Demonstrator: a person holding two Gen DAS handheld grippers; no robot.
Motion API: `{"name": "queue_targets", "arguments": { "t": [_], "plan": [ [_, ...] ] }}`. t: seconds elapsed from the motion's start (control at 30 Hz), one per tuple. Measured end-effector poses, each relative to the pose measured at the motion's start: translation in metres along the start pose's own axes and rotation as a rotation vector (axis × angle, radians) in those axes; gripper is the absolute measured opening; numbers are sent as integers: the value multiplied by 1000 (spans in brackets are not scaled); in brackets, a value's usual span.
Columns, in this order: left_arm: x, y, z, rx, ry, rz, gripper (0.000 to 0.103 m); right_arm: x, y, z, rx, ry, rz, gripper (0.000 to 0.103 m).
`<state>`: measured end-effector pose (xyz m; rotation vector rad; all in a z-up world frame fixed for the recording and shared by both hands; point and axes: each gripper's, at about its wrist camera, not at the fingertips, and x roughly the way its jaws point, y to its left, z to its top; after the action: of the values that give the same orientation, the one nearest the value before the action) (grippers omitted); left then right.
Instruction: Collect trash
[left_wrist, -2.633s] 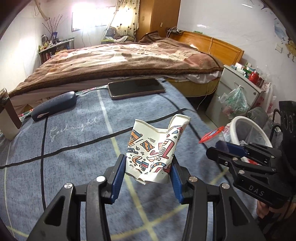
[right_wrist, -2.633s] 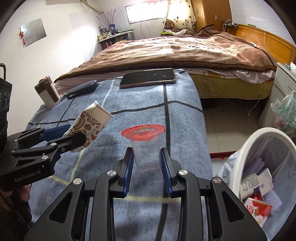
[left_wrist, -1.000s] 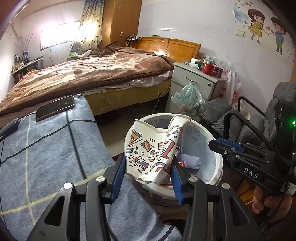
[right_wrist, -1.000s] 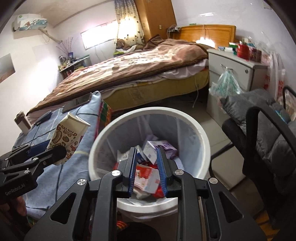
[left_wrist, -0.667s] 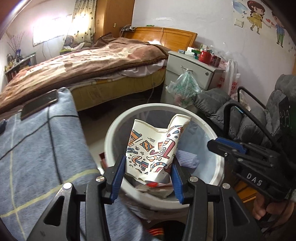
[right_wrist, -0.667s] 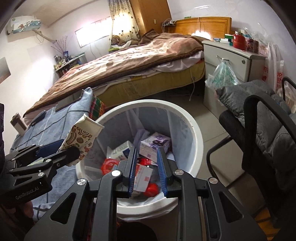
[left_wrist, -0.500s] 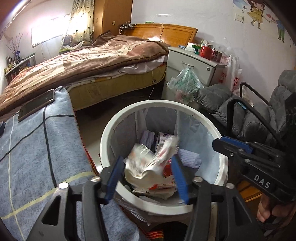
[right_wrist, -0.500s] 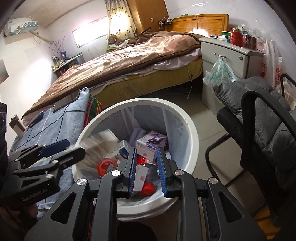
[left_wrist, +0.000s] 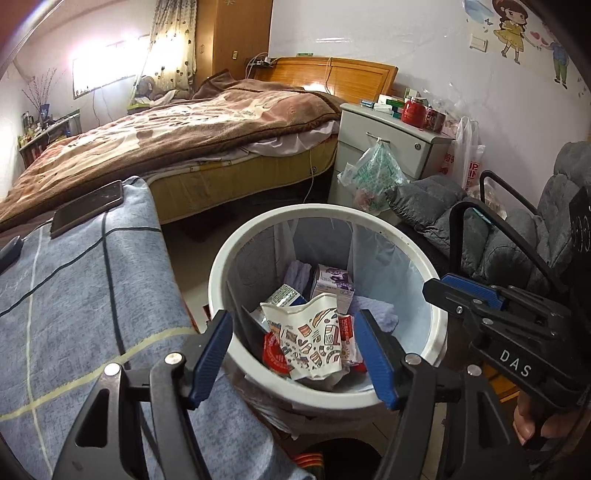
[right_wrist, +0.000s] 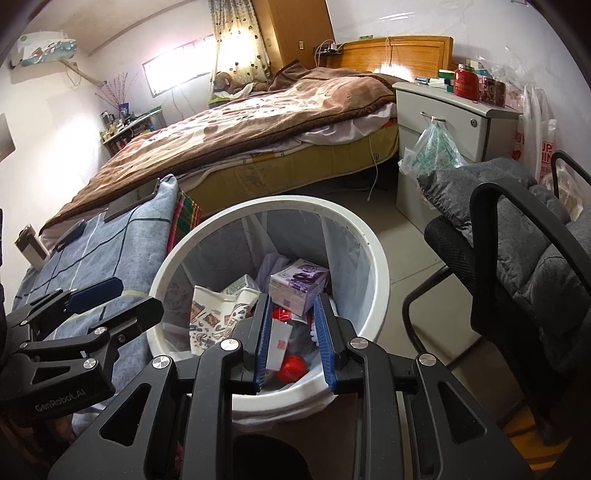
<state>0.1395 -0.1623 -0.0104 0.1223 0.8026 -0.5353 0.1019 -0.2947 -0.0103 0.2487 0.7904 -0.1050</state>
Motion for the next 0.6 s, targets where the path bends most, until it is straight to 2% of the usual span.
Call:
{"name": "queue_targets", "arguments": {
  "t": [0.27,0.43,0.6],
  "plan": [
    [-25,6,-11,-25,-44,37,70,-15,11,-8,-8,-31,-8,39],
    [-46,9,-23,-42,-97,119,70,-32,20,-17,-18,-86,-27,39],
    [-68,14,-38,-76,-163,164,70,-48,33,-29,-33,-135,-30,39]
  ]
}}
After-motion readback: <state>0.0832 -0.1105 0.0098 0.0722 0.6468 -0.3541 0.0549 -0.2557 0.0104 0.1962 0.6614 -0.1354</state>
